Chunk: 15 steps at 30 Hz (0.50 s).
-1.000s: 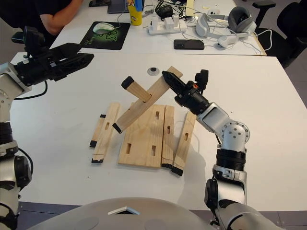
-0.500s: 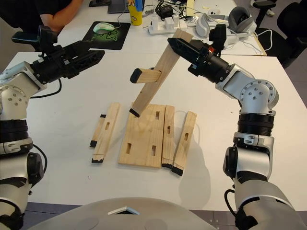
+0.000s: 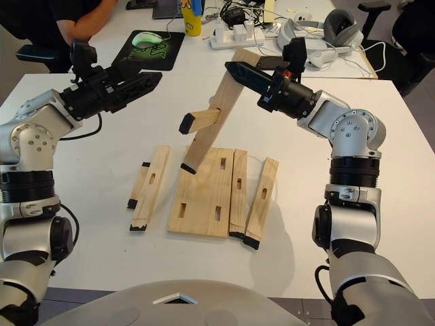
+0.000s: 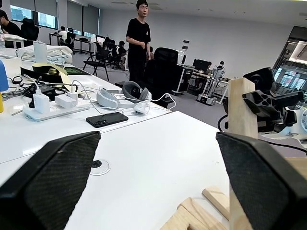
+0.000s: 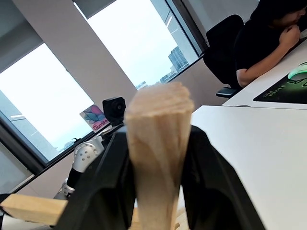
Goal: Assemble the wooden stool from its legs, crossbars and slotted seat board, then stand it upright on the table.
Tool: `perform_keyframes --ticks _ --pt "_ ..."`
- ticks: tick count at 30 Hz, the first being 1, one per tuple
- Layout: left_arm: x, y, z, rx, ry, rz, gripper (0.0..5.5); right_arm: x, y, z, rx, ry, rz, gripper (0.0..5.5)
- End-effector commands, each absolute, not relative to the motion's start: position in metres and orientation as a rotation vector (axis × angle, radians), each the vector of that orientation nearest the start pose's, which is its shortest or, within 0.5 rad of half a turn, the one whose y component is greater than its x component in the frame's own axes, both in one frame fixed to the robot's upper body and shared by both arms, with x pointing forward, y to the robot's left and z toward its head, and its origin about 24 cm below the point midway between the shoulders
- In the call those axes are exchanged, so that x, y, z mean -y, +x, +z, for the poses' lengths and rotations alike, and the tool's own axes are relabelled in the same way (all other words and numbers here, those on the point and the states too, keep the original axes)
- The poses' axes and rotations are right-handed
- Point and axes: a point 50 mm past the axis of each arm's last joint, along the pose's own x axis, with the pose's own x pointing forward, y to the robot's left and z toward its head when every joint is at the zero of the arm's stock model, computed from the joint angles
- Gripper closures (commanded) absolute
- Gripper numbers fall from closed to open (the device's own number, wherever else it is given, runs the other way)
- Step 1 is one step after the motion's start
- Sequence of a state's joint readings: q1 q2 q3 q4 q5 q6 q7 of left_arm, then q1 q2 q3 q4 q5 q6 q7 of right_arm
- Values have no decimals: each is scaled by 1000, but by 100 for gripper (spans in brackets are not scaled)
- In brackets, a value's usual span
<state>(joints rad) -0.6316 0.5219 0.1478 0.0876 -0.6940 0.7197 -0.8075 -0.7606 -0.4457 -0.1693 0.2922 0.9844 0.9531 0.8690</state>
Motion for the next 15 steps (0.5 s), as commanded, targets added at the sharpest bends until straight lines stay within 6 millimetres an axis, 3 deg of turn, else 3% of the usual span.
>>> perform_keyframes --ticks 1,7,15 --pt "-179 322 199 -44 -197 -971 104 147 336 216 -134 561 1317 446" --pt "-169 324 202 -62 -185 -1032 104 133 340 232 -149 398 1485 446" --pt "-157 323 214 -77 -194 -1132 104 132 341 237 -167 208 1644 446"
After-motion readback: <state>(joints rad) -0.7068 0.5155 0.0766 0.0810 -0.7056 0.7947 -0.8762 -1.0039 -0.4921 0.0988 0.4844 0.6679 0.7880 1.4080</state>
